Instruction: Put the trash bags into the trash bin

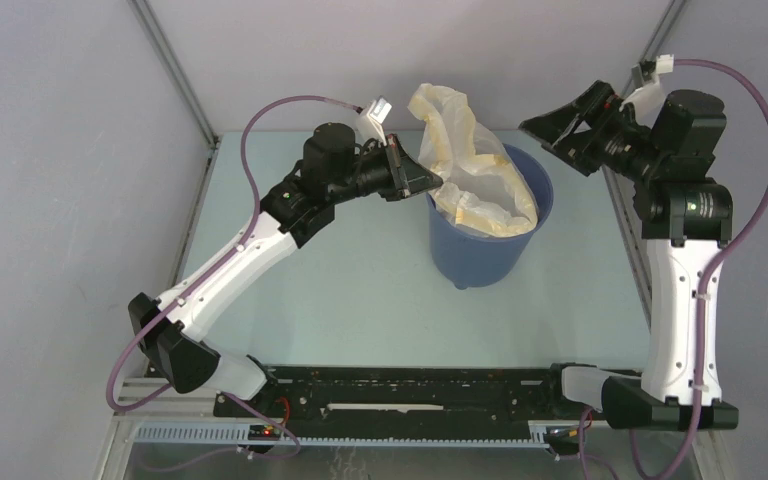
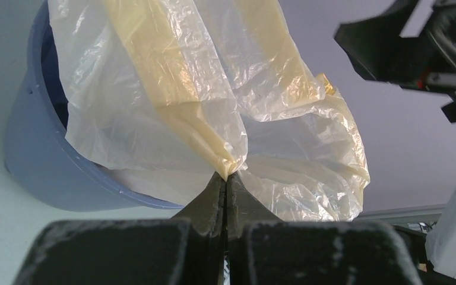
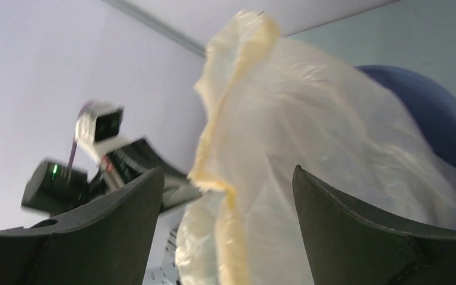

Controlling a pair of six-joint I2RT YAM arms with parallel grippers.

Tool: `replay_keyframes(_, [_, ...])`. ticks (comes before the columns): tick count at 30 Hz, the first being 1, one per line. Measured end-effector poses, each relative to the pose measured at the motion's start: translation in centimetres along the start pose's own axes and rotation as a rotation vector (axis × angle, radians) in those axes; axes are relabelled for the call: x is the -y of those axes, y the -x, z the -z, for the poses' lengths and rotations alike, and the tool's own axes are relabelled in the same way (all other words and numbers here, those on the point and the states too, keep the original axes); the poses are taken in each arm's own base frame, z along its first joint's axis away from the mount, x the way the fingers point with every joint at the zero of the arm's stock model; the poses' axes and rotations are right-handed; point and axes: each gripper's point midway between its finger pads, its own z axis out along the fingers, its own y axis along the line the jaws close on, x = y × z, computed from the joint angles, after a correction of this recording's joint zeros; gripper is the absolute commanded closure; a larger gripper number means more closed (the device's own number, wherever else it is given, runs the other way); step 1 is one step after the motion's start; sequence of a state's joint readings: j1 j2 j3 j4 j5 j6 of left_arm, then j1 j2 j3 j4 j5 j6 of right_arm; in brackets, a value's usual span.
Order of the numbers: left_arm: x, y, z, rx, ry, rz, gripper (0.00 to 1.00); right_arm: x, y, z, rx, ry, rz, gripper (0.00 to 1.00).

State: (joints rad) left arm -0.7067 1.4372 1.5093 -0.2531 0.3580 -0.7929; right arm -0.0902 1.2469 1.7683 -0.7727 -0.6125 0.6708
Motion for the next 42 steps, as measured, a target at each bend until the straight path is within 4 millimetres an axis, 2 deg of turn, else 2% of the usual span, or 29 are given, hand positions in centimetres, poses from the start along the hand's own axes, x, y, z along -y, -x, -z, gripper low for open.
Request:
replay_keyframes(2, [0.1, 0.1, 0.0, 0.002, -0.002, -0.002, 1.0, -2.2, -1.4, 0.8, -0.021, 0.054, 0.075, 0.13])
replay_keyframes(4, [0.1, 0.1, 0.0, 0.003, -0.003, -0.002, 1.0, -3.6, -3.1, 1.5, -0.051, 0.089, 0.129, 0.14])
replay_keyframes(7, [0.0, 0.1, 0.0, 0.004, -0.001, -0.004, 1.0, -4.2, -5.2, 2.0, -0.088, 0.106, 0.187, 0.2])
replay_keyframes(10, [-0.1, 0.2, 0.0, 0.008, 0.003, -0.01, 1.0, -3.9, -6.3, 1.9, -0.115, 0.091, 0.233, 0.35])
replay_keyframes(11, [-0.1, 0.2, 0.0, 0.008, 0.003, -0.01, 1.0, -3.6, -6.5, 1.7, -0.122, 0.084, 0.245, 0.36])
replay_keyframes(16, [0.0, 0.2, 0.0, 0.009, 0.002, -0.01, 1.0, -1.9, -7.1, 1.0, -0.144, 0.034, 0.26, 0.22])
replay_keyframes(19, [0.1, 0.2, 0.1, 0.011, 0.0, -0.011, 1.0, -1.3, -7.3, 0.7, -0.154, 0.017, 0.271, 0.22])
replay_keyframes(21, [0.1, 0.3, 0.2, 0.011, -0.001, -0.012, 1.0, -1.0, -7.5, 0.4, -0.163, 0.011, 0.279, 0.33])
replay_keyframes(24, [0.1, 0.3, 0.2, 0.014, 0.001, -0.012, 1.0, -0.5, -7.9, 0.0, -0.178, 0.001, 0.274, 0.43])
replay_keyframes(27, [0.0, 0.4, 0.1, 0.02, 0.007, -0.011, 1.0, 1.2, -9.0, -0.7, -0.196, -0.028, 0.236, 0.57])
replay_keyframes(28, [-0.1, 0.5, 0.1, 0.023, 0.012, -0.01, 1.0, 1.9, -9.2, -0.9, -0.194, -0.041, 0.217, 0.63])
replay_keyframes(30, [-0.4, 0.7, -0.2, 0.03, 0.023, -0.007, 1.0, 3.8, -9.8, -1.2, -0.189, -0.079, 0.161, 0.83])
replay_keyframes(32, [-0.8, 1.1, -0.8, 0.033, 0.031, -0.001, 0.98, 5.6, -9.5, -1.0, -0.164, -0.121, 0.111, 0.96])
replay_keyframes(35, [-1.8, 1.4, -1.3, 0.035, 0.052, 0.021, 0.85, 7.3, -8.1, -0.4, -0.109, -0.162, 0.04, 1.0])
replay_keyframes(37, [-2.1, 1.4, -1.3, 0.034, 0.064, 0.036, 0.7, 7.5, -7.0, -0.2, -0.072, -0.165, 0.016, 1.0])
replay_keyframes(39, [-2.0, 1.7, -1.1, 0.042, 0.063, 0.052, 0.52, 7.2, -6.7, 0.1, -0.058, -0.153, 0.007, 1.0])
replay_keyframes(42, [-1.4, 1.7, -0.2, 0.049, 0.054, 0.095, 0.31, 6.1, -6.8, 0.5, -0.056, -0.12, 0.005, 1.0])
